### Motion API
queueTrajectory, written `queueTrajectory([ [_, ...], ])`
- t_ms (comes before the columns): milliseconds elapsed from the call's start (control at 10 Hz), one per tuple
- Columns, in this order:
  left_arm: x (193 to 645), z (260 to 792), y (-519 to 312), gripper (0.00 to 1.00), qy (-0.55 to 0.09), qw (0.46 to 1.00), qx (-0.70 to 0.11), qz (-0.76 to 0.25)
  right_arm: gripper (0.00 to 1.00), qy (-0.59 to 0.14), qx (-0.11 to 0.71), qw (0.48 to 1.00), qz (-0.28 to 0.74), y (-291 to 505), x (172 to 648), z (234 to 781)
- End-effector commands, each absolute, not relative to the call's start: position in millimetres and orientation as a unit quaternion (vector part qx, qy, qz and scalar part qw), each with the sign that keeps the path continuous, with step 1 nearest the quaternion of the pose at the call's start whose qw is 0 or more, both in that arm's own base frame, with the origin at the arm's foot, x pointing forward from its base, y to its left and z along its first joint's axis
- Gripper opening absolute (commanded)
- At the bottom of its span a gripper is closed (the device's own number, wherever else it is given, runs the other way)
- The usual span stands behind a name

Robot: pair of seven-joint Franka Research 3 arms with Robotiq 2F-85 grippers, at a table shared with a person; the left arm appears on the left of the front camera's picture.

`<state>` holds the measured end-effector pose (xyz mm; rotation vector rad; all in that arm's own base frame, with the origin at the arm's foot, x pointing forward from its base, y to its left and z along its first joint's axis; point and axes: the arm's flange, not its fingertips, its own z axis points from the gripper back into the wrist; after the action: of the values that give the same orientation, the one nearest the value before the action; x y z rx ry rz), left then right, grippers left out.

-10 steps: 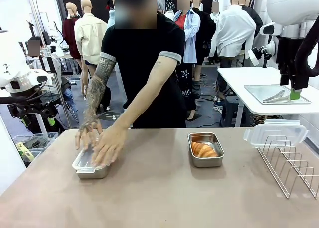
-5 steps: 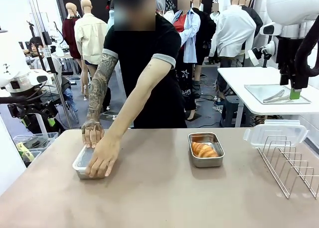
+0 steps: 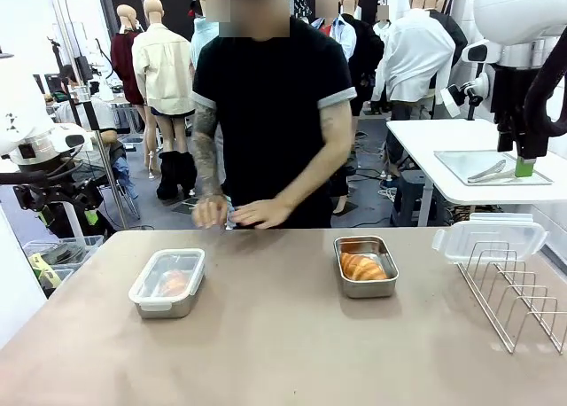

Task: Place the bread in airtight containers.
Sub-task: Pick up one Airtight Container lid and hand it to the human.

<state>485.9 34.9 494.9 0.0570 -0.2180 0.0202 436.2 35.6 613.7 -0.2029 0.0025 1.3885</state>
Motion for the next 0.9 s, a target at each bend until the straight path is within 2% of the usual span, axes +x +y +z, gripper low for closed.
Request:
queueTrajectory([
  [0, 484.1, 496.0, 35.1, 1.0, -0.11, 0.994, 0.028, 0.007, 1.0, 0.001, -0.093, 0.764, 0.638, 35.3, 436.0, 613.5],
  [800, 484.1, 496.0, 35.1, 1.0, -0.11, 0.994, 0.028, 0.007, 1.0, 0.001, -0.093, 0.764, 0.638, 35.3, 436.0, 613.5],
])
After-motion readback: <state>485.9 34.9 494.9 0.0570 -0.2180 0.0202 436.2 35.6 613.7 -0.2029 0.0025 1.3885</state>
